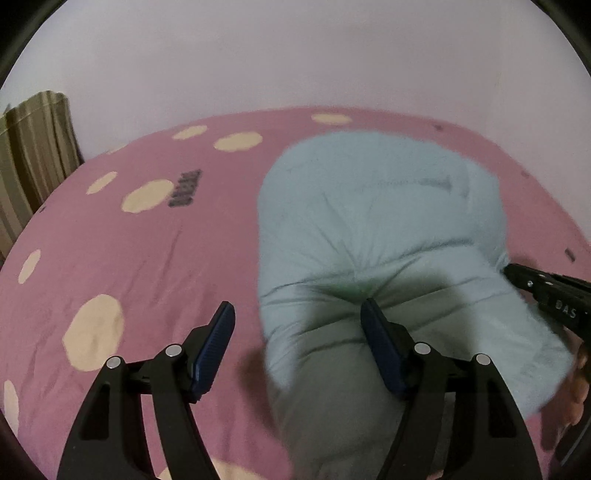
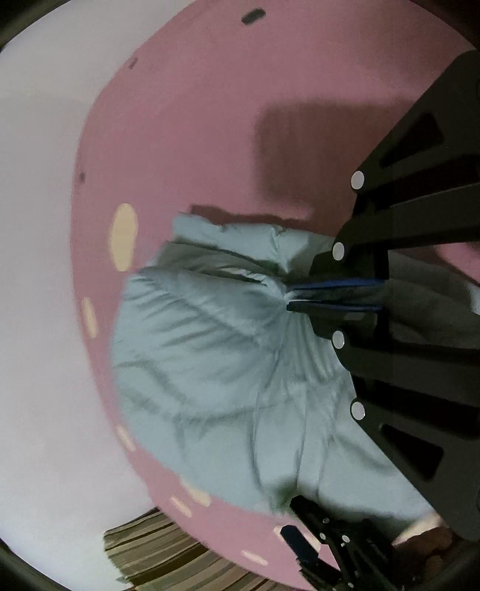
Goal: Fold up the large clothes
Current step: 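Grasp the folded jacket edge with the right tool while the left tool presses it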
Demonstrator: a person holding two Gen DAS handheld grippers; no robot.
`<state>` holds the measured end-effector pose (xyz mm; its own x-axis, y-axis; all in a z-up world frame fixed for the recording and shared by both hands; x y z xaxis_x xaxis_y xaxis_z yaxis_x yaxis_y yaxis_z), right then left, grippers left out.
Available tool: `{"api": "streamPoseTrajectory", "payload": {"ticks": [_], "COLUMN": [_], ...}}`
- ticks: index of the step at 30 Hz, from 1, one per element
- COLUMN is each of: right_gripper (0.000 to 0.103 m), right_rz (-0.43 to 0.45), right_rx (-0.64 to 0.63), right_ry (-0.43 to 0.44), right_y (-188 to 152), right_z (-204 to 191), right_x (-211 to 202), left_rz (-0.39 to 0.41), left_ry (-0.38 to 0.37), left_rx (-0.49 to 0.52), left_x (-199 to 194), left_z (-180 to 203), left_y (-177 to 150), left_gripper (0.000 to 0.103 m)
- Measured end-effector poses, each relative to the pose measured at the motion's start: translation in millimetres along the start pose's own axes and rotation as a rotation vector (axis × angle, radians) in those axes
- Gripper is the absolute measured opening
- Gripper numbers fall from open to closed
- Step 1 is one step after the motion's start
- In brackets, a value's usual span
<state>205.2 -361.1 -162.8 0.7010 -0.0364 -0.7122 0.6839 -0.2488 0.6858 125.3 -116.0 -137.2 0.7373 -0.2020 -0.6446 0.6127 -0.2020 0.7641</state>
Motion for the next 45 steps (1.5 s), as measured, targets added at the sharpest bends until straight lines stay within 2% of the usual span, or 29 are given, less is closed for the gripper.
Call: {"api": "streamPoseTrajectory", "payload": {"ticks": [3,6,13,18,23,25,26,27,29,31,35,39,45], "right_gripper": [0.007,0.007,0.008,0.007,0.008,0.01,0.016,0.02,0.022,0.022,0.022,0.022,0.023], "right_rz": [0.049,0.049,-0.094,-0.085,-0.068,-0.016,0.025,0.049,0.092,0.118,0.101,0.023,-0.041], "right_rx": [-0.026,-0.061,-0.079,-0.068,-0.062,-0.054,-0.053,-0.054,-0.049,-0.04,-0.058,-0.089,-0.084], "right_ry": [0.025,0.056,0.047,0.039,0.046,0.055,0.054,0.052,0.04,0.034,0.025,-0.008,-0.015], "right_y": [3,-5,-38,-46,-33,-18,-3,7,31,57,77,67,44], "right_z": [-10,-22,-24,-22,-25,-26,-27,-28,-30,-32,-37,-37,-28], "right_x": [-31,-46,-1,14,-5,-22,-31,-35,-36,-29,-5,31,68], "left_rz": [0.033,0.025,-0.067,-0.088,-0.064,-0.003,0.024,0.04,0.052,0.038,-0.005,-0.085,-0.135], "left_ry": [-0.002,-0.009,-0.019,-0.032,-0.034,-0.037,-0.03,-0.027,-0.009,-0.008,0.016,0.032,0.029], "left_rx": [-0.016,-0.018,0.015,0.01,0.025,0.008,0.007,0.008,0.016,0.019,0.057,0.078,0.072], "left_x": [-19,-20,12,27,2,-15,-20,-20,-12,4,34,62,90], "left_z": [-5,-3,8,10,6,1,-1,-3,-2,0,11,16,17], "left_y": [1,-4,-26,-36,-17,2,15,27,48,66,77,66,45], "left_gripper": [0.07,0.07,0.07,0.071,0.066,0.066,0.066,0.066,0.066,0.066,0.066,0.067,0.069]}}
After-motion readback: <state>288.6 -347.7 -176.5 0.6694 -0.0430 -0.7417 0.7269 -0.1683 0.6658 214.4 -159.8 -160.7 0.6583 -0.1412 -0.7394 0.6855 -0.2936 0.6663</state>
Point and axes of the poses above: each gripper's, at about its wrist camera, not at the fingertips, and x roughly the way its jaws point, z to its right, y to its top, the point moved 3 cm from there along x, roughly the way its jaws point, and after that the axes turned 5 degrees about z, right-handed, at the moved point
